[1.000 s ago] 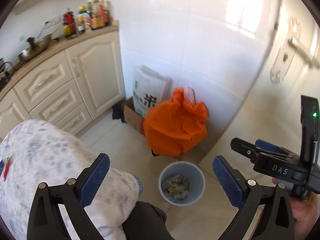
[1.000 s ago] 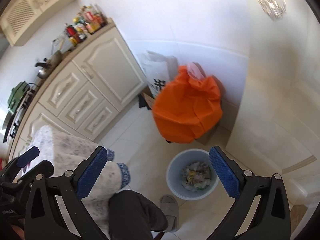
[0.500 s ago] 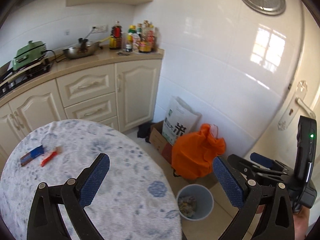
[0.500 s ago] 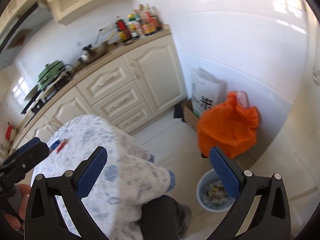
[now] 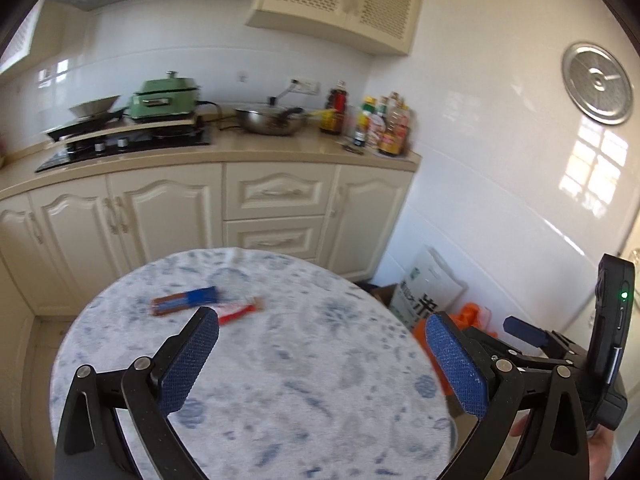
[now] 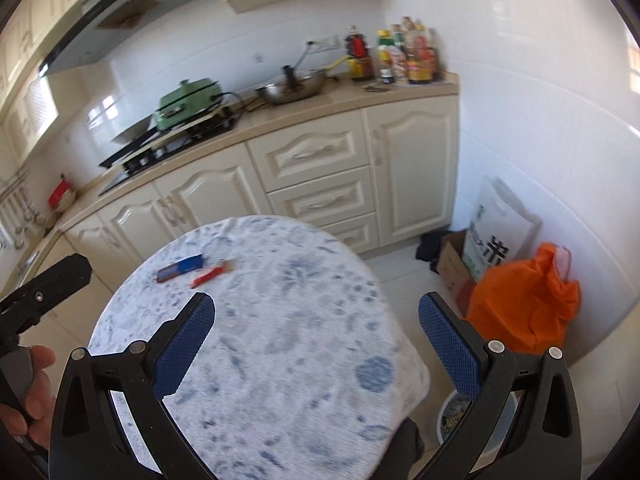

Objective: Collect trash
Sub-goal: 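Bring both open tools back over the table, then grasp the red-and-white wrapper with the right tool while the left tool grasps the blue-and-brown bar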

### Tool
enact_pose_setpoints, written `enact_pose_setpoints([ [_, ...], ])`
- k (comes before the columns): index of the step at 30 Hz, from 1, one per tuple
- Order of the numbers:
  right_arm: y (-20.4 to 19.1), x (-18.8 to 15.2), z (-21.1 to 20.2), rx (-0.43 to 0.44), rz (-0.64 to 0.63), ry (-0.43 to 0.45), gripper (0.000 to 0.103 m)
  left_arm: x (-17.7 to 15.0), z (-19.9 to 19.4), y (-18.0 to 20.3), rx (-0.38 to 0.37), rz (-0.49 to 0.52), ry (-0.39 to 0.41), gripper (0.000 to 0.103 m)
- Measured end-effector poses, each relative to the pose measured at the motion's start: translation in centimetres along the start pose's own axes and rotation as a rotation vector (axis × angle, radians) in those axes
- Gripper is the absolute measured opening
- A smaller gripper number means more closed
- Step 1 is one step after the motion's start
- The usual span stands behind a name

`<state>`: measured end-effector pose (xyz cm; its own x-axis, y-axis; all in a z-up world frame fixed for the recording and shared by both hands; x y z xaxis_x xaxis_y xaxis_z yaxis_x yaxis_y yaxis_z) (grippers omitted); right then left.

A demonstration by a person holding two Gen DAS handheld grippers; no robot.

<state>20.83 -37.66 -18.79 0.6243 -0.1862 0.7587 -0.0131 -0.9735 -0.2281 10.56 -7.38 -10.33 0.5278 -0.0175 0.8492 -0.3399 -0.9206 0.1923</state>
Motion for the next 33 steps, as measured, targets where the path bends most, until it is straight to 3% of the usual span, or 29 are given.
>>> enact_pose_setpoints([
  [6,-6.7,0.1,3.0,0.085,-0.093,-0.030,0.103,0.0,-3.3,-6.1,0.138,-0.023,0.036,0.102],
  [15,-13.6,0.0,7.3,0.159,-0.190,-0.077,0.103,-0.9,-2.9,-11.7,0.244,-0.061,0.040,0.102],
  [20,-15.6,-0.6,11.0,0.165,-0.222,-0.124,0.103,-1.3,0.8,-15.2,0.267,-0.085,0.005,0.102],
  [27,-15.7,-2.8,19.7,0.114,-0.217,-0.238,0.103,-0.8,6.0,-18.9,0.287,-0.128,-0.043,0.102],
  [33,-16.1,-5.2,25.9,0.094,-0.254,-0.325,0.093,-1.2,11.7,-20.8,0.291,-0.145,-0.091,0.102],
])
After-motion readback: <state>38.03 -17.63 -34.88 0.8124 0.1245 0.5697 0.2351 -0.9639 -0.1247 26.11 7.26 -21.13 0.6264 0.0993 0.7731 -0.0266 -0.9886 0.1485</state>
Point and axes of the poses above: each gripper's, at about its wrist camera, not at the fingertips, and z roughly the way its jaws point, y to its right, x to its top, the point moved 9 cm from there along z, roughly the way its jaws point, and after that the axes turned 4 degrees about y, right-handed, at the moved point
